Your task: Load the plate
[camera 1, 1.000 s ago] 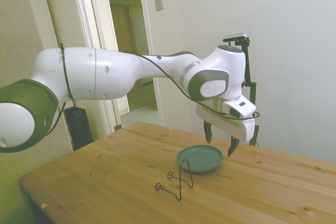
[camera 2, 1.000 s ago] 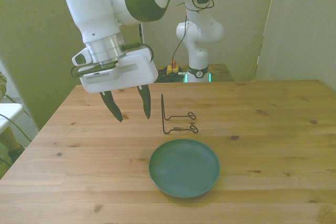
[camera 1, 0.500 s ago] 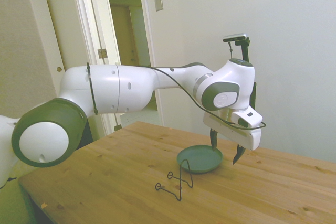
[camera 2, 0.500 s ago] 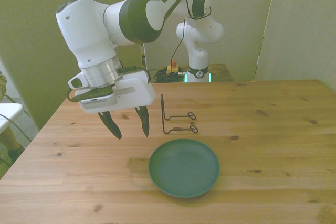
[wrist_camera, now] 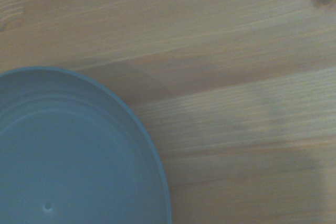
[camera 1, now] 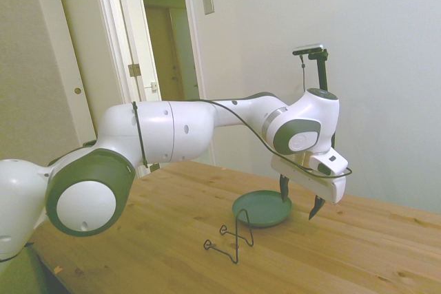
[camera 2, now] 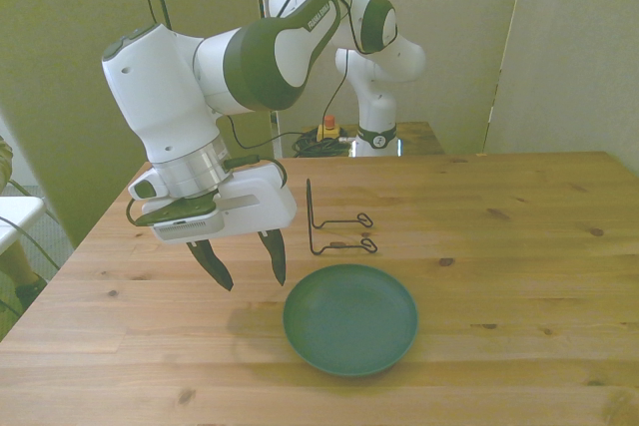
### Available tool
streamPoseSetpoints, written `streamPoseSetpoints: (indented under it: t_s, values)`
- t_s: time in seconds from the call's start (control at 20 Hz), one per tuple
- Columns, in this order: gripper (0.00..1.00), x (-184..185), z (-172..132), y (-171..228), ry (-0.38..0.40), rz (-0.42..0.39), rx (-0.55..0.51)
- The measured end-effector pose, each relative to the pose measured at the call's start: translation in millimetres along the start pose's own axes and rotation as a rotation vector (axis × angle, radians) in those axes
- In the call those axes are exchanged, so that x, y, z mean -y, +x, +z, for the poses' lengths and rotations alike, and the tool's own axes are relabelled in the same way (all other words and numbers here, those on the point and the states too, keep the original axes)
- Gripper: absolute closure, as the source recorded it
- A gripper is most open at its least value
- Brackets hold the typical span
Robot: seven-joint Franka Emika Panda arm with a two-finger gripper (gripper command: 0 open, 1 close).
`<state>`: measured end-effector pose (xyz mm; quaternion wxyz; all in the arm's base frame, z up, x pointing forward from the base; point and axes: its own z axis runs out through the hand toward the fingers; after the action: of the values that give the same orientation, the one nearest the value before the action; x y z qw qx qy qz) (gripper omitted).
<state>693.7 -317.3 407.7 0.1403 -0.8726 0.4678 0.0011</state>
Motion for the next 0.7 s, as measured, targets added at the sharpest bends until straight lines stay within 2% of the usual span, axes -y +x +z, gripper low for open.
streamPoseSetpoints:
  t_s: [0.7]
  values:
    - [0.00, 18.7, 29.7, -1.2, -0.011, -0.053, 0.058]
